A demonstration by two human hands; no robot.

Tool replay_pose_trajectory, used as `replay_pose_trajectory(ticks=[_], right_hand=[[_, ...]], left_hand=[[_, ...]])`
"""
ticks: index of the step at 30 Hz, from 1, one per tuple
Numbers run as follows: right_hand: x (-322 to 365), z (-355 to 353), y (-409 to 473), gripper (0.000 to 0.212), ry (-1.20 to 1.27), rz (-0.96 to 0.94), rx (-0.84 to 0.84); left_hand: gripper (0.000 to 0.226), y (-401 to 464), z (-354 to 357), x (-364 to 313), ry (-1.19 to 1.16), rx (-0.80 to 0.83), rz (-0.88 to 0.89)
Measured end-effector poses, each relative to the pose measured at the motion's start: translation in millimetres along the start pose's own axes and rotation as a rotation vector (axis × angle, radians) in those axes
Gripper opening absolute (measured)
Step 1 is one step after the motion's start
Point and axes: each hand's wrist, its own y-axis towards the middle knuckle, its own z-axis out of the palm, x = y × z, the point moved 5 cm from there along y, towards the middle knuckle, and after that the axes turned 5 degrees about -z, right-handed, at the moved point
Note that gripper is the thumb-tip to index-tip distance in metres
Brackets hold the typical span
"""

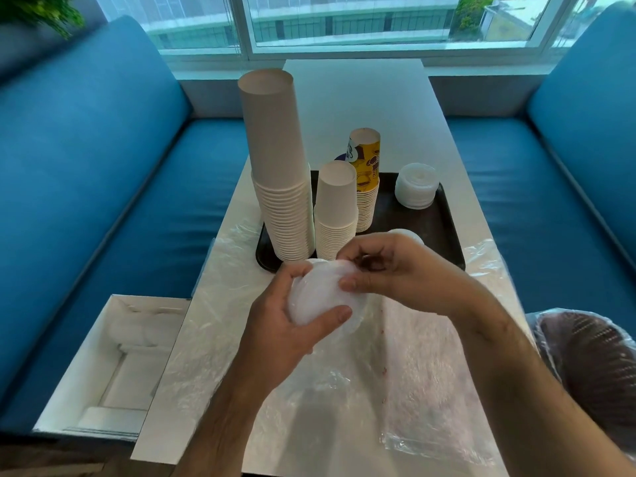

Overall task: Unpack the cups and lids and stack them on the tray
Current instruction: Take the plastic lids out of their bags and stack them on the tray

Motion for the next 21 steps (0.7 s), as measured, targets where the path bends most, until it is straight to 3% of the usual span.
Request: replay_pose_trajectory(ticks=[2, 4, 7, 13, 19, 21], right_hand=[[-3.1, -8.5, -2.1, 0.023, 0.217, 0.005, -0.112], [-10.0, -17.8, -5.5, 0.024, 0.447, 0.02, -0.238], [-32.5, -38.5, -12.3, 0.036, 0.608, 0.057, -0.451], [-105.9, -77.2, -25.5, 0.031, 0.687, 0.267, -0.811], [-162.5, -95.9, -23.7, 0.04, 0.493, 0.486, -0.842], [-171.7, -98.3, -22.4, 0.031, 0.432, 0.523, -0.821]], left_hand=[[0.052, 0.3, -2.2, 0.6, -0.074, 0.009, -0.016], [0.033, 1.0, -3.8, 1.3, -0.133, 0.027, 0.005], [0.017, 2.6, -8.0, 4.5, -0.105, -0.048, 0.051], [0.03, 4.2, -10.3, 9.5, -0.013, -0.159, 0.055], [0.032, 4.3, -7.4, 7.3, -0.012, -0.122, 0.081], [0.032, 4.7, -8.2, 7.6, -0.015, -0.115, 0.082]])
